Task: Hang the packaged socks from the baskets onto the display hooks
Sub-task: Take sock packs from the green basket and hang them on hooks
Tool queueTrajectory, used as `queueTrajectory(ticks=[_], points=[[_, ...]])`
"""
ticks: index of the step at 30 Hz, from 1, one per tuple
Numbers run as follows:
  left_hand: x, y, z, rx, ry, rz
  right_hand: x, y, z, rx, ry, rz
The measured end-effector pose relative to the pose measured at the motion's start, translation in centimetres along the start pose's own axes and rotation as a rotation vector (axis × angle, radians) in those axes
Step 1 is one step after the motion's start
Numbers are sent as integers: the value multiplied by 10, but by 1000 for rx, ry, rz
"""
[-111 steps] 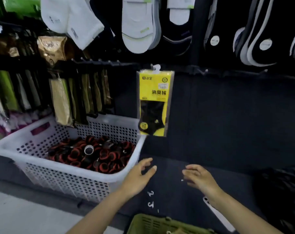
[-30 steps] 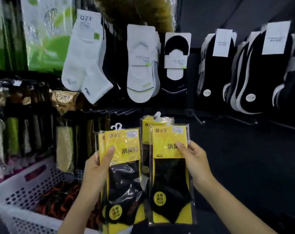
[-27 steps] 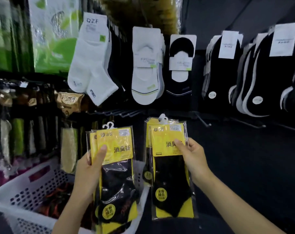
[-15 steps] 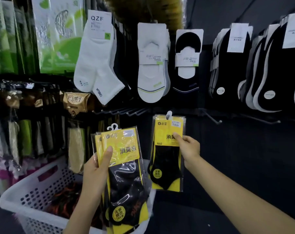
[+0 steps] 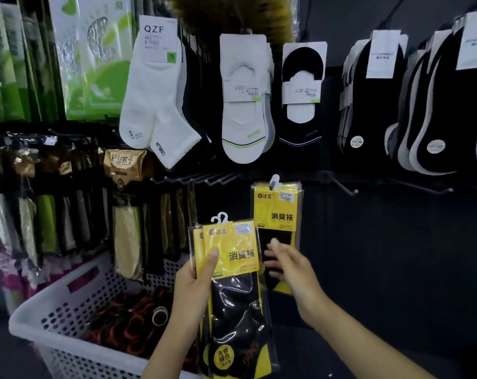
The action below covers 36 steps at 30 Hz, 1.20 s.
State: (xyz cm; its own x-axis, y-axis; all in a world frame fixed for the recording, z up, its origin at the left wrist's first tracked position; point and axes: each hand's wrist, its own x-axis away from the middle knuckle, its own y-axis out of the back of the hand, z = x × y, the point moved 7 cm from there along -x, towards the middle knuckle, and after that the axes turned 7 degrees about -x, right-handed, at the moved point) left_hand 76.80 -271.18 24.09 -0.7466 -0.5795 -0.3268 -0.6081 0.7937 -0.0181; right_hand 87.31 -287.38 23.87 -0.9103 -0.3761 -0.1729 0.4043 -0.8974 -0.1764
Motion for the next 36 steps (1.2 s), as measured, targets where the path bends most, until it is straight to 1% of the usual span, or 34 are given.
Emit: queueTrajectory(ticks=[2, 6, 10, 13, 17, 21, 25, 31, 33, 36], points=[[3, -10, -1, 20, 6, 35, 14, -8, 0, -4, 4, 72], [7, -19, -2, 20, -8, 35, 23, -1, 3, -82, 25, 35], [9, -25, -6, -33, -47, 45, 27, 9, 7, -57, 56, 20], [10, -23, -12, 4, -66, 59, 28, 17, 17, -85, 83, -6], [10, -20, -16, 46, -52, 80, 32, 18, 27, -92, 126, 40], [12, -19, -18, 74, -40, 46, 40, 11, 31, -55, 112, 144], [13, -16, -22, 42, -97, 12, 40, 20, 64, 0, 217, 146], [16, -24, -23, 18, -125, 85, 36, 20, 89, 194, 245, 221], [17, -27, -22, 17, -126, 99, 36, 22, 91, 262, 268, 218], [19, -30, -21, 13, -113, 109, 36, 24, 93, 266, 293, 181]])
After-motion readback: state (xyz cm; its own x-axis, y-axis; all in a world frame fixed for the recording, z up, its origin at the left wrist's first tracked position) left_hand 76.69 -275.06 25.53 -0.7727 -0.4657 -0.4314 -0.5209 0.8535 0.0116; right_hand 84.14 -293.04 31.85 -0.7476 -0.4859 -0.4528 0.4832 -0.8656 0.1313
